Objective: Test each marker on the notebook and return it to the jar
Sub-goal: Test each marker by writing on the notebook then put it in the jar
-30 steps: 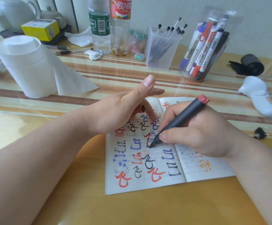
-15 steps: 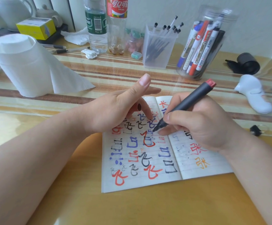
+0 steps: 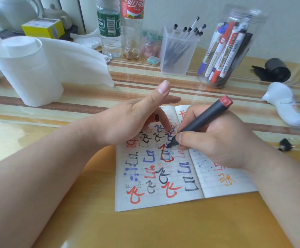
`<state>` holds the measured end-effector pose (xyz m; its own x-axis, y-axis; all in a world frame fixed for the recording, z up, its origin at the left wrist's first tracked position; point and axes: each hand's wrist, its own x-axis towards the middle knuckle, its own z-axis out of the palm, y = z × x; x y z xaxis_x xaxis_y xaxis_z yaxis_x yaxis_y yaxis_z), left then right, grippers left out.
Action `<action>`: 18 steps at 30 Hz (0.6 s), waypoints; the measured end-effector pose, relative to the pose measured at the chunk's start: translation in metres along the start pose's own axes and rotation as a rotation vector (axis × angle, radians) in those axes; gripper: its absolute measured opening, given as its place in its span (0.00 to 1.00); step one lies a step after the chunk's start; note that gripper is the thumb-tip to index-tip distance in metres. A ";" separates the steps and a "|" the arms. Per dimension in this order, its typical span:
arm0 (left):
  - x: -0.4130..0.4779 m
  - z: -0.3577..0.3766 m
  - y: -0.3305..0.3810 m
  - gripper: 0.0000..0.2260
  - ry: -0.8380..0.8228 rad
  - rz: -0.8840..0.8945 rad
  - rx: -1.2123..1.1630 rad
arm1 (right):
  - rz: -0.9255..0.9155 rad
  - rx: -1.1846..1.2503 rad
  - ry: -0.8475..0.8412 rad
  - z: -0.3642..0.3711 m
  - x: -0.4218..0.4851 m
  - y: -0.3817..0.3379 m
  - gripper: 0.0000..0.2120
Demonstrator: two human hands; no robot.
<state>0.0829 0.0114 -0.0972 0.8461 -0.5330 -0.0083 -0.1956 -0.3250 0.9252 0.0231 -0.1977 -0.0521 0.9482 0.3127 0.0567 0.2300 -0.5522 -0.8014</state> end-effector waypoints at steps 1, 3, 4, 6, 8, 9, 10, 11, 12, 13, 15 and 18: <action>0.000 0.000 0.000 0.34 0.001 -0.001 -0.002 | -0.002 0.007 -0.013 0.000 0.000 0.000 0.07; 0.000 -0.001 0.001 0.34 -0.002 -0.004 -0.005 | -0.009 0.019 -0.044 0.002 0.000 -0.001 0.07; 0.000 -0.001 0.001 0.34 -0.008 -0.007 -0.006 | -0.012 0.024 -0.056 0.002 0.000 -0.002 0.07; 0.000 -0.002 0.001 0.34 -0.013 -0.009 -0.001 | -0.017 0.031 -0.061 0.003 0.000 -0.002 0.07; 0.000 -0.001 0.001 0.34 -0.010 -0.009 0.004 | -0.021 0.036 -0.058 0.003 0.000 -0.002 0.07; 0.000 -0.001 0.001 0.34 -0.008 -0.009 0.004 | -0.021 0.040 -0.056 0.002 0.000 -0.001 0.07; 0.000 -0.001 0.001 0.34 -0.006 -0.008 0.009 | -0.020 0.044 -0.054 0.002 0.001 -0.001 0.07; 0.000 -0.001 0.000 0.34 -0.001 -0.005 0.016 | -0.018 0.048 -0.049 0.002 0.001 -0.001 0.07; 0.000 -0.002 0.000 0.33 0.004 -0.003 0.023 | -0.018 0.052 -0.045 0.002 0.001 0.000 0.07; 0.000 -0.002 0.000 0.33 0.007 -0.003 0.025 | -0.021 0.053 -0.042 0.002 0.001 0.000 0.07; -0.001 -0.002 0.000 0.34 0.004 -0.015 0.027 | -0.025 0.050 -0.036 0.001 0.001 0.000 0.06; -0.004 -0.001 0.007 0.34 -0.015 -0.029 0.040 | -0.029 0.028 -0.019 -0.001 0.003 0.005 0.07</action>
<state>0.0791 0.0122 -0.0905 0.8444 -0.5342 -0.0410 -0.1906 -0.3711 0.9088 0.0275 -0.2000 -0.0557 0.9368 0.3429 0.0691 0.2508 -0.5207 -0.8161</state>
